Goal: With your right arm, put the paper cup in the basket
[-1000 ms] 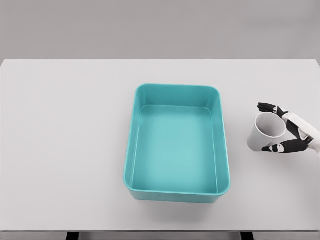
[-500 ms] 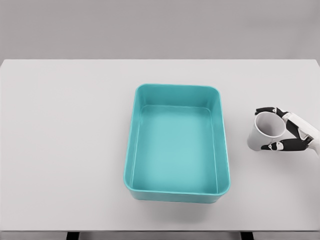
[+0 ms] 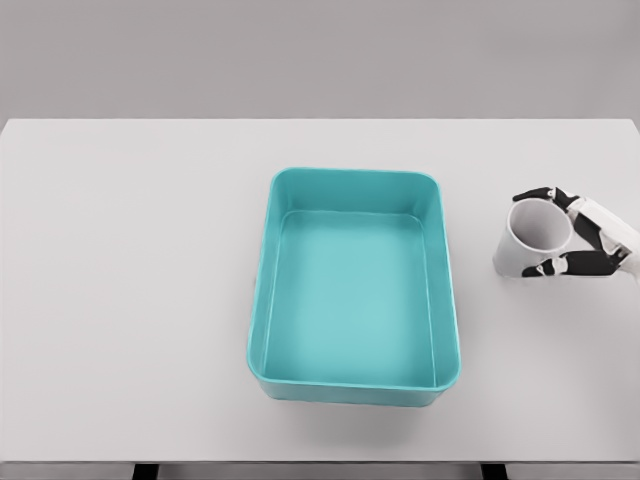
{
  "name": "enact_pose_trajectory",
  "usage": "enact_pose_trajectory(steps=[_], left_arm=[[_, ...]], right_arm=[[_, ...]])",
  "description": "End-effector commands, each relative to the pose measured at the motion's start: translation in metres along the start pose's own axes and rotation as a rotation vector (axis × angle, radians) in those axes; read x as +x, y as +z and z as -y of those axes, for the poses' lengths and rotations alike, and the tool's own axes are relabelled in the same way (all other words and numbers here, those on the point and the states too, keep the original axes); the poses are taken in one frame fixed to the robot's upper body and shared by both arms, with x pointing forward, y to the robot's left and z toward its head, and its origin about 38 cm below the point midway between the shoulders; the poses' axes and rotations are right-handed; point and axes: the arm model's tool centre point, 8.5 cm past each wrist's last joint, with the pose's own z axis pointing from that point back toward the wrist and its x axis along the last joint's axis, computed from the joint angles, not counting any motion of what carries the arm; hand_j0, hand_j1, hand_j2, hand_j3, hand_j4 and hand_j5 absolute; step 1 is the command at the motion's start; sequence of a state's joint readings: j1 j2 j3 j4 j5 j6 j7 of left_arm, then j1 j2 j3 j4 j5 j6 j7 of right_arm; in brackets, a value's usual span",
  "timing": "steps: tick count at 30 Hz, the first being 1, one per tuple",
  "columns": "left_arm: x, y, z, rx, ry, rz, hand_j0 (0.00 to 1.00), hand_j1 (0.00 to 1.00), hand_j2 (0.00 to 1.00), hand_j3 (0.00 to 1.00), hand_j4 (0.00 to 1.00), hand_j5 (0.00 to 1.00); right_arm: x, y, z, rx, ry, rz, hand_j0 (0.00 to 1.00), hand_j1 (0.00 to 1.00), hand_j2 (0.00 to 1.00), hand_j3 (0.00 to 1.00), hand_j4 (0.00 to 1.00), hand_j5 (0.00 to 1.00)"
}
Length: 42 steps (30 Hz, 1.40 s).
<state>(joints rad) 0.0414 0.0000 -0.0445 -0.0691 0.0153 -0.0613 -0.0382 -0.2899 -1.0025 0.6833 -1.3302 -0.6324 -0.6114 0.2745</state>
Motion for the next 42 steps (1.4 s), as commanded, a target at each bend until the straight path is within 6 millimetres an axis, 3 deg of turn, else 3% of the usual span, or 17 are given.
enact_pose_trajectory(steps=[1, 24, 37, 42], left_arm=[[0.000, 0.000, 0.000, 0.000, 0.000, 0.000, 1.00, 1.00, 1.00, 1.00, 1.00, 1.00], [0.000, 0.000, 0.000, 0.000, 0.000, 0.000, 1.00, 1.00, 1.00, 1.00, 1.00, 1.00], [0.000, 0.000, 0.000, 0.000, 0.000, 0.000, 1.00, 1.00, 1.00, 1.00, 1.00, 1.00], [0.000, 0.000, 0.000, 0.000, 0.000, 0.000, 1.00, 1.00, 1.00, 1.00, 1.00, 1.00]], right_arm=[[0.006, -0.004, -0.002, 0.005, -0.005, 0.021, 0.60, 0.60, 0.60, 0.60, 0.60, 0.60], [0.078, -0.057, 0.001, 0.056, 0.082, 0.252, 0.62, 0.62, 0.62, 0.62, 0.62, 0.62], [0.104, -0.088, -0.010, 0.111, 0.190, 0.339, 0.61, 0.61, 0.61, 0.61, 0.61, 0.61], [0.114, -0.107, -0.023, 0.188, 0.338, 0.355, 0.60, 0.60, 0.60, 0.60, 0.60, 0.60]])
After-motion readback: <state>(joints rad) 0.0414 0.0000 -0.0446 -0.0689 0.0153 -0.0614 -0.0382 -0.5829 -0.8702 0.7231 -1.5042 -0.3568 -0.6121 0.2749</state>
